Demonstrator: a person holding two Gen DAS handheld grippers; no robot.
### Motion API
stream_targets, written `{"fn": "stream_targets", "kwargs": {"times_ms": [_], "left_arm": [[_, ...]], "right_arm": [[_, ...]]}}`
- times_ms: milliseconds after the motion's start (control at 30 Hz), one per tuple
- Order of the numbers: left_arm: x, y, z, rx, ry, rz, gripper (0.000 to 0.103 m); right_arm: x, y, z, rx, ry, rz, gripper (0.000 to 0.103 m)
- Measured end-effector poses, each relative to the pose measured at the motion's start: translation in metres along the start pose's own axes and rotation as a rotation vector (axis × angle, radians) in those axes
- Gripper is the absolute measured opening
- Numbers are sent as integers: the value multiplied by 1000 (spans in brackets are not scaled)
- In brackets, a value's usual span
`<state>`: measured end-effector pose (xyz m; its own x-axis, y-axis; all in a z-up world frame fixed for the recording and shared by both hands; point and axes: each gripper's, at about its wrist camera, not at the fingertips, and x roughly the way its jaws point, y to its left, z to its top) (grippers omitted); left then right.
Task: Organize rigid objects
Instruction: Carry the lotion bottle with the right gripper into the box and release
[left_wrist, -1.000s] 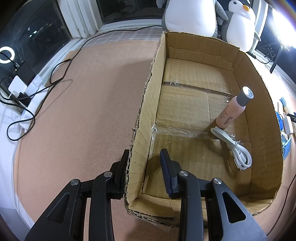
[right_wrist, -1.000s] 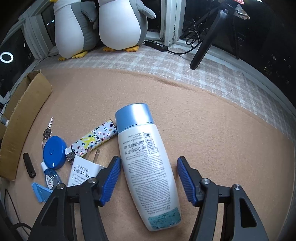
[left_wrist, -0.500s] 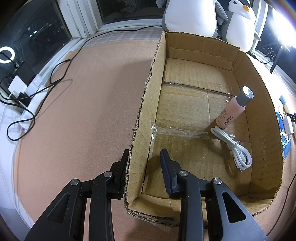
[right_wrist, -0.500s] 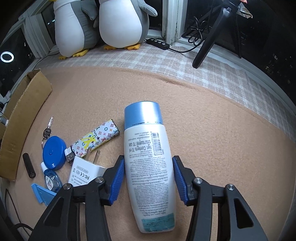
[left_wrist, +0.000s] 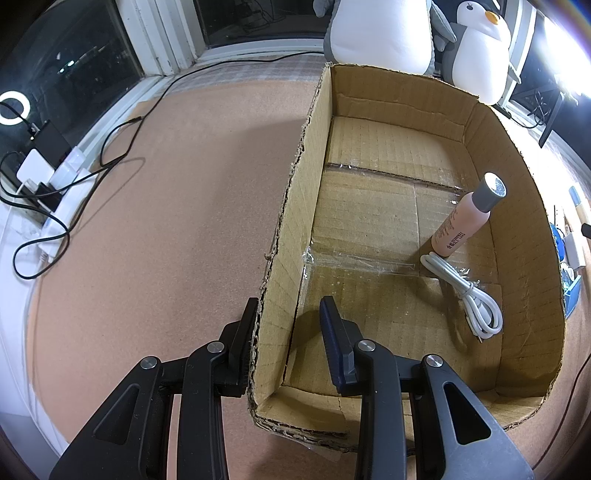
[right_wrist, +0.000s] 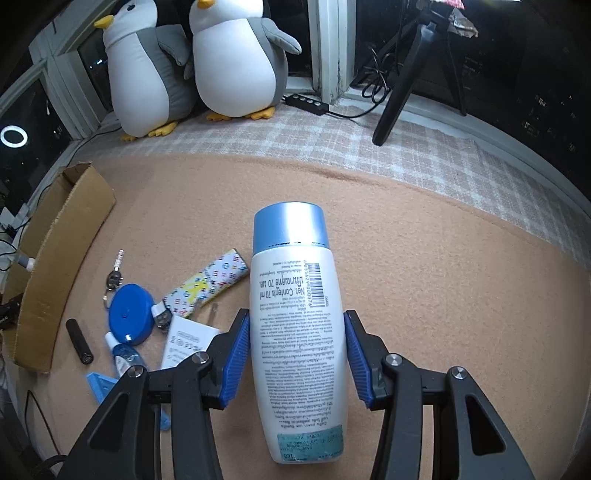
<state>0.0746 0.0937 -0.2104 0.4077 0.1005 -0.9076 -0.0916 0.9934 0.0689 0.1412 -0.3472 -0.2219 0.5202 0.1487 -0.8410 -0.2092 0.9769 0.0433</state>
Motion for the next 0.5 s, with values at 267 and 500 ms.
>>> {"fn": "stream_targets", "kwargs": {"times_ms": [267,500], "left_arm": [[0,1,0,-6,-2,-6,31],[1,2,0,-8,-3,-11,31]], "right_arm": [[-31,49,21,-58,-53,57,45],[-47,117,39,-144,-95,145,45]]}}
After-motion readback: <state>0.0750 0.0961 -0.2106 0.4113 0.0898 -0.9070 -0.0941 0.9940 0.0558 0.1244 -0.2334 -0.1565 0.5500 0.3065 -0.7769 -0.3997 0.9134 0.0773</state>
